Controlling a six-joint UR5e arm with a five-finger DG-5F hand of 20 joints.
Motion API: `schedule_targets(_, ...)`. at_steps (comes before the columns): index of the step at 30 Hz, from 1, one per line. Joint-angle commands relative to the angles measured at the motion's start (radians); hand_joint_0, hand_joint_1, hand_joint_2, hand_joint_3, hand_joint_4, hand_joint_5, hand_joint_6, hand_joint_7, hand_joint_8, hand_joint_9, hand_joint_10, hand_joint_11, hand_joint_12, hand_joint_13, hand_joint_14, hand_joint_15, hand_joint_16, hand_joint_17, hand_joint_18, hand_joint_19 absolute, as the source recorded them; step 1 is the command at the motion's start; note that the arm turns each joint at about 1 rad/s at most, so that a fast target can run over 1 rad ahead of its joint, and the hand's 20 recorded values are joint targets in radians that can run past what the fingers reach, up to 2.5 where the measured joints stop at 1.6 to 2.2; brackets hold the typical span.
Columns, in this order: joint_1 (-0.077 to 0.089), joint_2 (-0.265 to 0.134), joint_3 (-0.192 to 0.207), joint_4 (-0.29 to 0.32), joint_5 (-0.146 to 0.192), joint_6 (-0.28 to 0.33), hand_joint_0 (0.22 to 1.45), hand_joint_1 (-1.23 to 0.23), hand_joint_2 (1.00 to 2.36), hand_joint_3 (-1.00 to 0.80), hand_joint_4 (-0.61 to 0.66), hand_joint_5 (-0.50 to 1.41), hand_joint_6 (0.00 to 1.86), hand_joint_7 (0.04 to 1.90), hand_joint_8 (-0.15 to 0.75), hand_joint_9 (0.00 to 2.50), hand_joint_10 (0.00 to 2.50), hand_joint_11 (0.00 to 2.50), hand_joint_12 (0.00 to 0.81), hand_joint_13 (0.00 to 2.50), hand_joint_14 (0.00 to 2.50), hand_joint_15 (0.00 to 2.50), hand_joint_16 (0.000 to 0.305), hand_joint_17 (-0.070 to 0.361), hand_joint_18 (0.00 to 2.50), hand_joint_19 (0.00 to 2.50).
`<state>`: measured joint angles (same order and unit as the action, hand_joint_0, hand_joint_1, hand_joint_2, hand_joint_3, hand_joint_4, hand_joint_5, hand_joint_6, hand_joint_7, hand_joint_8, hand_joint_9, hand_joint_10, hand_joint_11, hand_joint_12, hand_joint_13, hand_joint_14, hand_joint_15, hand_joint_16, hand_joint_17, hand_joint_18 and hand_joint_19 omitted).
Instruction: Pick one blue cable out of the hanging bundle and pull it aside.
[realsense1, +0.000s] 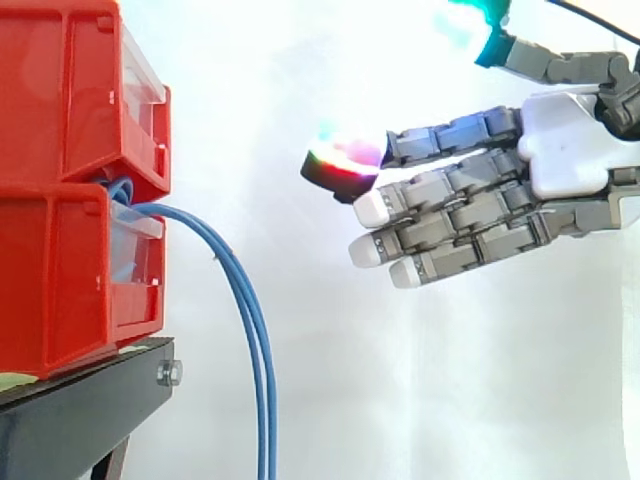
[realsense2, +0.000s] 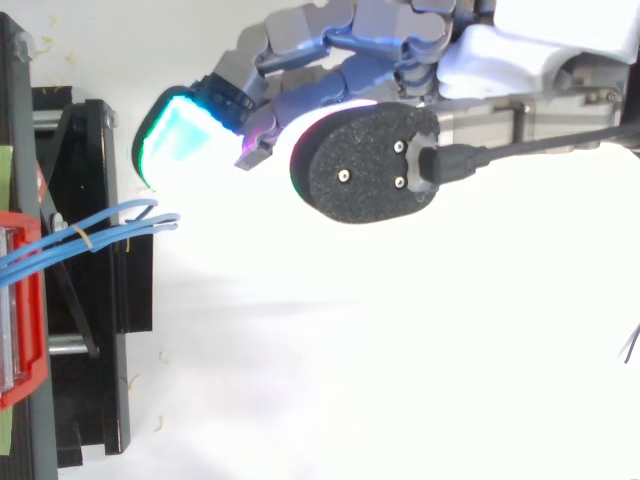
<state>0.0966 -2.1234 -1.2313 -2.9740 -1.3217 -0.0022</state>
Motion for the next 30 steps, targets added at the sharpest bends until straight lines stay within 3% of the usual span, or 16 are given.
schedule_targets(1,-0.002,0.0,-0.037,0.027,0.004,-0.002,0.52,-0.49,1.01,-0.44,0.23,-0.2,0.5,0.74,0.261,0.55,0.01,0.25,0.362,0.33,0.01,0.17,0.054,0.121,0.14,0.24)
schedule_targets(3,-0.002,0.0,-0.047,0.041,0.006,-0.001,0.52,-0.49,1.01,-0.44,0.23,-0.19,0.5,0.75,0.261,0.55,0.01,0.25,0.362,0.33,0.01,0.17,0.054,0.122,0.14,0.24)
schedule_targets(4,-0.002,0.0,-0.097,0.135,0.012,-0.001,0.52,-0.49,1.01,-0.44,0.23,-0.19,0.5,0.74,0.261,0.55,0.01,0.26,0.362,0.33,0.01,0.17,0.054,0.122,0.14,0.24)
schedule_targets(7,-0.002,0.0,-0.122,0.194,0.018,-0.004,0.52,-0.48,1.01,-0.44,0.23,-0.19,0.5,0.75,0.261,0.55,0.01,0.26,0.362,0.33,0.01,0.17,0.054,0.122,0.14,0.24)
schedule_targets(18,0.002,0.0,-0.123,0.181,0.055,-0.006,0.52,-0.48,1.01,-0.43,0.24,-0.19,0.5,0.75,0.268,0.56,0.01,0.28,0.366,0.34,0.01,0.17,0.054,0.122,0.16,0.25)
schedule_targets(20,0.003,-0.001,-0.123,0.179,0.085,-0.024,0.52,-0.48,1.01,-0.43,0.24,-0.19,0.5,0.75,0.269,0.56,0.01,0.28,0.365,0.34,0.01,0.17,0.054,0.121,0.16,0.25)
schedule_targets(22,0.003,-0.001,-0.123,0.178,0.093,-0.03,0.52,-0.48,1.01,-0.43,0.24,-0.19,0.5,0.76,0.269,0.57,0.01,0.28,0.365,0.34,0.01,0.18,0.054,0.122,0.16,0.25)
schedule_targets(26,0.005,-0.046,-0.123,0.184,0.2,-0.071,0.52,-0.48,1.01,-0.44,0.24,-0.19,0.5,0.76,0.269,0.57,0.01,0.28,0.365,0.35,0.01,0.18,0.054,0.121,0.16,0.25)
schedule_targets(30,0.006,-0.073,-0.122,0.207,0.222,-0.073,0.52,-0.48,1.01,-0.44,0.24,-0.19,0.5,0.76,0.269,0.57,0.01,0.28,0.365,0.35,0.01,0.18,0.054,0.121,0.16,0.25)
